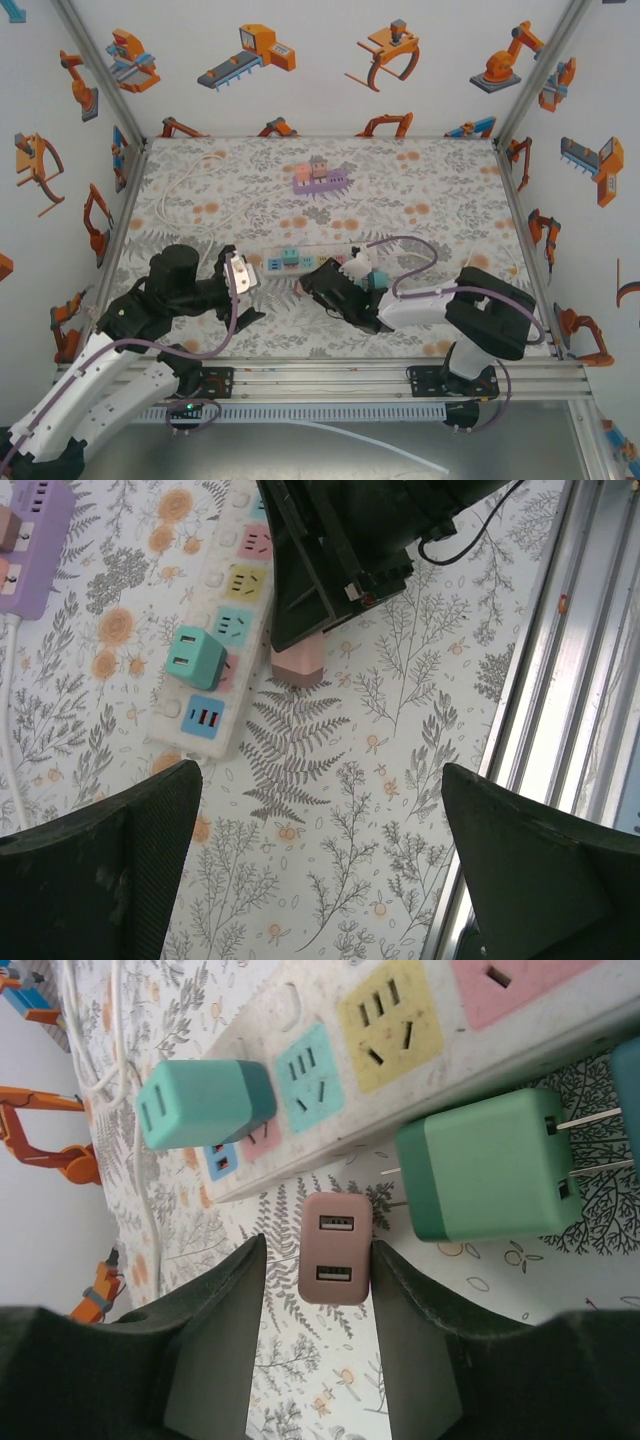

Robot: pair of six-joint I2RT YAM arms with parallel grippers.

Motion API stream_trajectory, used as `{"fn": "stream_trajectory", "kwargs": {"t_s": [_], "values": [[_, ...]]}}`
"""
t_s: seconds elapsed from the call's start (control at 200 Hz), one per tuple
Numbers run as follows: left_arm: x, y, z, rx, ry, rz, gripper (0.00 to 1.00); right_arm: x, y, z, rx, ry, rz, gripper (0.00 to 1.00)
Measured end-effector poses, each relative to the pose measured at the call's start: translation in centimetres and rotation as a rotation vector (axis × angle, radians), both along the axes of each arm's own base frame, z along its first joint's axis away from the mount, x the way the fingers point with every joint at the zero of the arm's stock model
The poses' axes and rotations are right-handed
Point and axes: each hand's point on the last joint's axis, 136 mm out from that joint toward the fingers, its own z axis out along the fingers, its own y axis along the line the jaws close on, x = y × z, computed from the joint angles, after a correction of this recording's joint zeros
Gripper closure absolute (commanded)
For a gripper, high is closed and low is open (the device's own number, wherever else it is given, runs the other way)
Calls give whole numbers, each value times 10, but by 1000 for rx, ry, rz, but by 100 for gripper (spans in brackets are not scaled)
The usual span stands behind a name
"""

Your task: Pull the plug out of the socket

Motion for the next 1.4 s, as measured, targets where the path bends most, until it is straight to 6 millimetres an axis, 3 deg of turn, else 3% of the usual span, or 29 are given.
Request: {"fn": "stream_trajectory", "kwargs": {"t_s": [0.205,0.376,0.521,0.661,0.911,1.021,1.172,1.402], "values": [[9,0,1,-9,16,48,3,-6,-10,26,-5,-32,30,54],[24,-1,6,-51,46,140,3,-7,-26,61,-89,-144,84,48],[56,0,6,-104,117,335,3,3,-39,88,-242,-300,166,42],[89,7,-11,-123,218,542,3,14,-47,114,-472,-499,309,36],[142,48,-42,-224,451,926,3,19,-21,149,-821,-846,739,34],[160,66,-65,-253,566,1063,3,21,-9,151,-845,-973,930,34],[174,79,-108,-233,723,1183,0,22,18,140,-814,-1072,1155,34],[186,74,-132,-220,807,1206,15,38,55,115,-761,-1098,1328,35]]}}
